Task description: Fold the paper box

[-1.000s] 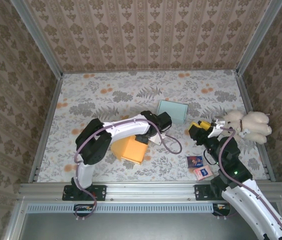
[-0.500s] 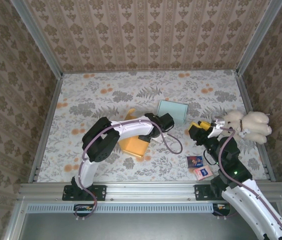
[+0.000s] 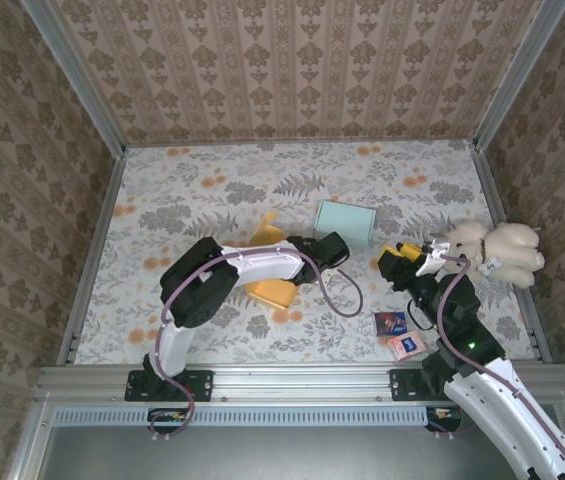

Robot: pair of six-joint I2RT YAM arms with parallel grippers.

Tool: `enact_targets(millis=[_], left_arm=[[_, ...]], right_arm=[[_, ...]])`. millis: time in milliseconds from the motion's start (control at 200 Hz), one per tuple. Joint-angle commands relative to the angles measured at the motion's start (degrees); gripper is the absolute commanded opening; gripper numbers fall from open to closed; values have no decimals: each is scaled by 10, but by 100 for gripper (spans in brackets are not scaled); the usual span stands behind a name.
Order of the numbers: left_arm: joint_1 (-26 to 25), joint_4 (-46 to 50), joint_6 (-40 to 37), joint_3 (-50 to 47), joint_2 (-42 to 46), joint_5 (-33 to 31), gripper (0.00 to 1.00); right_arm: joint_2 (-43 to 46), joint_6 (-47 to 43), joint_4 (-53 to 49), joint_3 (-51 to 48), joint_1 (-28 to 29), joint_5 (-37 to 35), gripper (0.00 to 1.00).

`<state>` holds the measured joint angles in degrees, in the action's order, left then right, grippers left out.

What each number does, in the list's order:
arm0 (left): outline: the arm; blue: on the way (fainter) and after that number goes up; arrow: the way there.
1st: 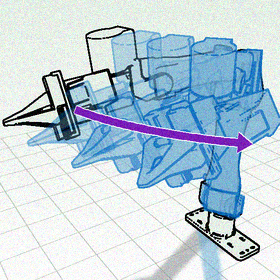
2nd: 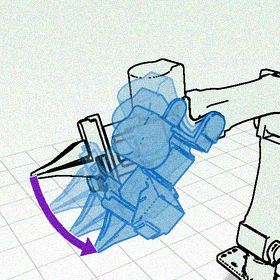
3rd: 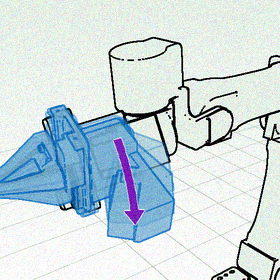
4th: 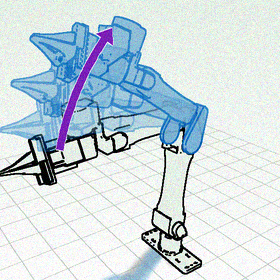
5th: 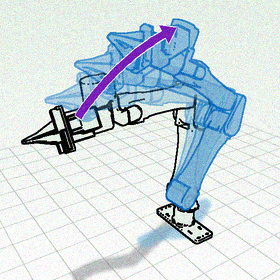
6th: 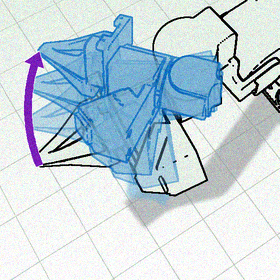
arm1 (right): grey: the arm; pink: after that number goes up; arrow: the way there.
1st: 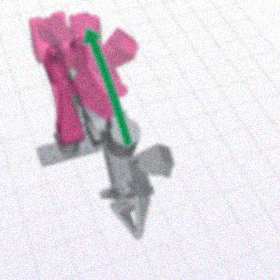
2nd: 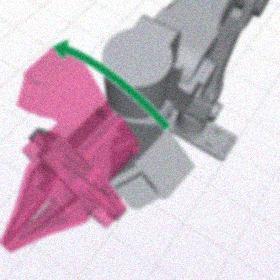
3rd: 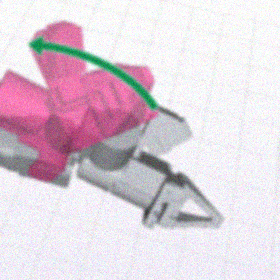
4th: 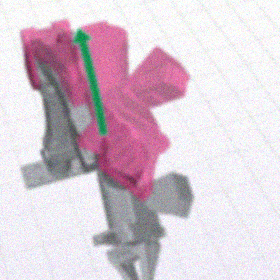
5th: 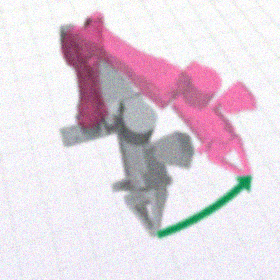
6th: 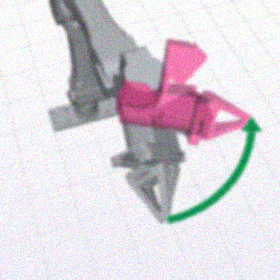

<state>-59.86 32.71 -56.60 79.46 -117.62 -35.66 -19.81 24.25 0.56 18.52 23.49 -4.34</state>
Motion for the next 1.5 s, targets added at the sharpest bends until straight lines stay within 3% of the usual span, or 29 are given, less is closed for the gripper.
enact_targets(millis=[0, 165, 570, 585, 625, 680, 1010, 1165, 1350, 1490], left_arm=[[4, 15, -13, 9, -30, 38, 21], [5, 12, -13, 12, -26, 29, 29], [3, 7, -25, 5, 23, 19, 37], [3, 6, -25, 4, 25, 18, 39], [3, 5, -26, 2, 31, 17, 56], [3, 2, -28, -2, 38, 16, 59], [-12, -25, -17, -17, 107, 12, 60], [-15, -59, 30, -26, 166, 21, 59], [-32, -144, 148, -92, 263, 36, 58], [-49, -211, 254, -151, 329, -2, 58]], right_arm=[[9, 6, -5, -3, -2, -6, 48], [12, 6, -6, -2, -2, -4, 48], [12, 5, -5, -3, -2, -6, 48], [12, 5, -5, -3, -2, -6, 48], [12, 5, -5, -4, -2, -7, 48], [12, 5, -5, -4, -2, -7, 48], [7, 4, -4, -4, -2, -13, 48], [4, 3, -5, -2, -2, -14, 48], [2, 6, -7, 1, -2, -16, 48], [-11, 10, -4, 5, -1, -8, 48]])
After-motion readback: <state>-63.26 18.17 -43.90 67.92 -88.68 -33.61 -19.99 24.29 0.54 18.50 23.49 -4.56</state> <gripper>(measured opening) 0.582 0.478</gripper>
